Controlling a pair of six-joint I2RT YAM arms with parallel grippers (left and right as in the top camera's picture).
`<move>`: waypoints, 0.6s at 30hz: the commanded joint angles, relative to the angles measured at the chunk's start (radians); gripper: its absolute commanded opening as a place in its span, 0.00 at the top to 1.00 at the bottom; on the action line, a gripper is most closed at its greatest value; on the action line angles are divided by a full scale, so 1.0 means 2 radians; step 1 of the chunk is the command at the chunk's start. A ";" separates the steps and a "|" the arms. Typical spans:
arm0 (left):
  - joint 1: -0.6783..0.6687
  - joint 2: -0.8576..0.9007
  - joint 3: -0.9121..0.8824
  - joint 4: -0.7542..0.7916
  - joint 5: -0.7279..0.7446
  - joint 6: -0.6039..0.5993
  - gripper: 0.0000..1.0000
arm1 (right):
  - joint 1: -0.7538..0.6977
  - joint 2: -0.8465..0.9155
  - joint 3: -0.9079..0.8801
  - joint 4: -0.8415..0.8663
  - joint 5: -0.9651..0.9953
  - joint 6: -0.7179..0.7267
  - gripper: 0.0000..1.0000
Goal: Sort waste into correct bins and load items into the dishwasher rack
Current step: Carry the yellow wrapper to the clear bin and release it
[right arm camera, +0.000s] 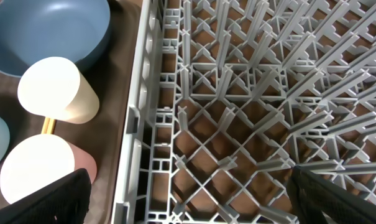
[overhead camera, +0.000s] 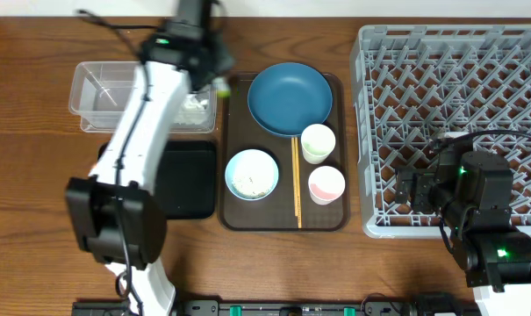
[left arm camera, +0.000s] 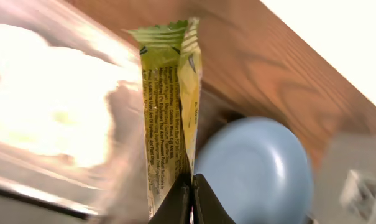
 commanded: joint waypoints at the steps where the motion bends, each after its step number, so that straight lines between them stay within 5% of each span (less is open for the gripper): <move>1: 0.043 0.009 -0.006 -0.018 -0.011 -0.002 0.94 | 0.002 -0.002 0.012 0.000 0.002 0.005 0.01; 10: 0.114 0.009 -0.048 -0.022 -0.009 -0.088 0.90 | 0.002 -0.002 0.012 0.000 0.002 0.005 0.01; 18: 0.117 0.009 -0.051 -0.020 -0.002 -0.084 0.45 | 0.002 -0.002 0.012 0.000 0.002 0.005 0.02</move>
